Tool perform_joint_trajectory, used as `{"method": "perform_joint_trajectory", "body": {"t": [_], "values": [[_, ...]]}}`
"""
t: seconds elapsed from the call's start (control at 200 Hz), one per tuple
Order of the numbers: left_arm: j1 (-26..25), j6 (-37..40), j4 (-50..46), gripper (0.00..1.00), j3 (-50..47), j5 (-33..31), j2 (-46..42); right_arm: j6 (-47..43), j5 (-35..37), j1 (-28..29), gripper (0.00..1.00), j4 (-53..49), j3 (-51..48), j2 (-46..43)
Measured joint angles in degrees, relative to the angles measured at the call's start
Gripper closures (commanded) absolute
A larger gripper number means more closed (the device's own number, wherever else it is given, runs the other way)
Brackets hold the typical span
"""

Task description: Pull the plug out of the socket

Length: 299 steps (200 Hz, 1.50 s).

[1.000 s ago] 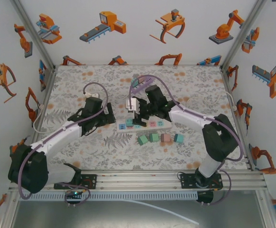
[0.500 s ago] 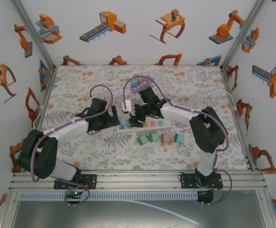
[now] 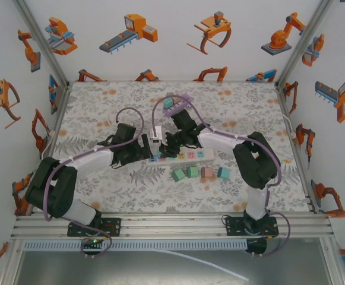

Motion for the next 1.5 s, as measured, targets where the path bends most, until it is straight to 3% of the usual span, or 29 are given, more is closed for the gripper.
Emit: {"method": "perform_joint_trajectory", "body": {"t": [0.741, 1.497], "values": [[-3.54, 3.91, -3.67, 0.14, 5.29, -4.76, 4.09, 1.70, 0.52, -0.35, 0.76, -0.79, 0.57, 0.00], [-4.02, 3.61, -4.02, 0.14, 6.34, -5.70, 5.01, 3.13, 1.03, -0.61, 0.77, 1.42, -1.38, -2.45]]}}
